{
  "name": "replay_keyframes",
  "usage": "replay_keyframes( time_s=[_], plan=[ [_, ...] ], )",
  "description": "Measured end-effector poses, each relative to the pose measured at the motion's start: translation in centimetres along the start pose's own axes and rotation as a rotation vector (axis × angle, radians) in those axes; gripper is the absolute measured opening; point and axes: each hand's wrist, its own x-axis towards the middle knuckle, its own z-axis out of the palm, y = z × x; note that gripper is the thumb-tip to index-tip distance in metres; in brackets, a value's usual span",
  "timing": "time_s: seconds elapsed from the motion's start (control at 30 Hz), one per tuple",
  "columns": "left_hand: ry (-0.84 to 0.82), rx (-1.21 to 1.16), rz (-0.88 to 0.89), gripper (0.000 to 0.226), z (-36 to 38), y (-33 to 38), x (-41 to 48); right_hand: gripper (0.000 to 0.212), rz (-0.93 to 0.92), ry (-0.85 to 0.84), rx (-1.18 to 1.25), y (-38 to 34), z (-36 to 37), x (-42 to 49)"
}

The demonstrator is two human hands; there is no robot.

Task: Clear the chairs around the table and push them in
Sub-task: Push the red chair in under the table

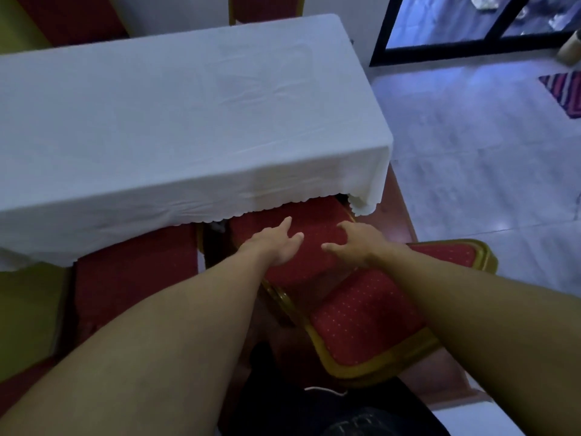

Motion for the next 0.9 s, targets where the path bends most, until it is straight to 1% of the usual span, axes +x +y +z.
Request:
replay_keyframes(
  time_s=[0.17,0.23,0.3,0.4,0.5,0.6,0.77,0.9],
  plan=[
    [-0.065,-0.04,-0.096,0.07,3.6,5.1,1.0,0.092,-0.033,-0.09,-0.086,5.5,-2.2,1.7],
    [-0.1,-0.043,-0.111,0.071,5.3,7.2,1.4,0.088,-0.047,-0.125,-0.128,7.8,-3.1,2.2],
    [-0.136,-0.02,-0.132,0.07,7.0,9.0,1.5,0.079,-0.065,-0.153,-0.178,10.1,-3.9,2.7],
    [-0.206,0.017,-0.201,0.07,9.5,10.6,1.4,0.079,-0.05,-0.187,-0.268,13.3,-4.8,3.7],
    [-0.317,0.027,-0.271,0.073,12.2,10.7,1.4,0.082,-0.01,-0.25,-0.348,15.8,-4.7,4.6],
    [-0.425,-0.012,-0.349,0.078,14.8,10.3,1.0,0.087,0.018,-0.315,-0.409,17.1,-4.1,5.5],
    [-0.49,-0.202,-0.482,0.088,15.9,10.0,0.0,0.09,0.094,-0.409,-0.449,17.2,-3.1,7.1],
    [-0.486,-0.25,-0.528,0.095,15.9,9.3,-0.8,0.099,0.124,-0.417,-0.464,17.6,-2.6,7.5]
  ],
)
